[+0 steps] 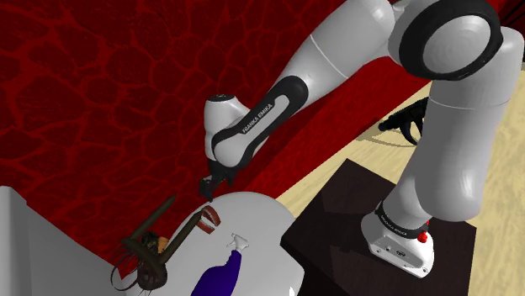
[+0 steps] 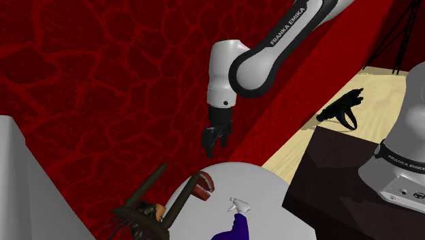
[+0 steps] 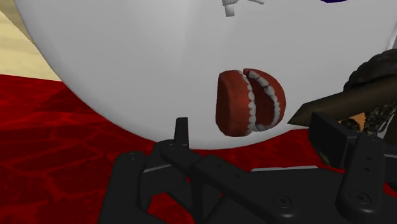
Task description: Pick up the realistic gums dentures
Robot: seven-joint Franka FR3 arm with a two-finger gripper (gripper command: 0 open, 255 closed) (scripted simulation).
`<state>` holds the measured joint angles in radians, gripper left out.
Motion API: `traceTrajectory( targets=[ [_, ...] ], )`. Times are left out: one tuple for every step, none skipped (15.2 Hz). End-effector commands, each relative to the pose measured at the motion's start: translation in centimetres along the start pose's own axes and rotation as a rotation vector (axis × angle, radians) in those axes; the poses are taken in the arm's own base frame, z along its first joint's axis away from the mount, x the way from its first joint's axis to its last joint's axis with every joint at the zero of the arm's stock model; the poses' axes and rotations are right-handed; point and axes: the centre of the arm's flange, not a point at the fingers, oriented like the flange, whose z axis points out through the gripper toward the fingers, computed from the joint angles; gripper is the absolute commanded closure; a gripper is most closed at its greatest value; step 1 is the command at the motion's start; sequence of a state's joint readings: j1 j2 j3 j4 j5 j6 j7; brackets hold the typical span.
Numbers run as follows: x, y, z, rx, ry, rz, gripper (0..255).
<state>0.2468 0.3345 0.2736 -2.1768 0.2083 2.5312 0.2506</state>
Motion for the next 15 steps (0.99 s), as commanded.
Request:
traceTrajectory(
  targets=[
    [1.5, -0.8, 2.1, 0.007, 0.002, -0.002, 0],
    [2.1, -1.5, 3.1, 0.010, 0.002, -0.004, 0],
    [2.8, -2.1, 4.0, 0.013, 0.002, -0.005, 0],
    [3.3, -2.5, 4.8, 0.016, 0.003, -0.006, 0],
    [3.3, -2.4, 5.3, 0.016, 0.003, -0.006, 0],
    [3.3, -2.3, 5.8, 0.016, 0.003, -0.006, 0],
    [3.3, -2.2, 6.3, 0.016, 0.003, -0.006, 0],
    [3.4, -2.1, 6.8, 0.016, 0.003, -0.006, 0],
    [3.4, -2.0, 7.3, 0.016, 0.003, -0.006, 0],
    [3.4, -1.9, 7.9, 0.016, 0.003, -0.006, 0],
    [3.4, -1.8, 8.4, 0.016, 0.003, -0.006, 0],
    [3.5, -1.7, 8.7, 0.016, 0.003, -0.006, 0],
    [3.4, -1.7, 8.7, 0.016, 0.003, -0.006, 0],
    [3.5, -1.7, 8.6, 0.016, 0.003, -0.006, 255],
    [3.5, -1.7, 8.6, 0.016, 0.003, -0.006, 255]
  ],
)
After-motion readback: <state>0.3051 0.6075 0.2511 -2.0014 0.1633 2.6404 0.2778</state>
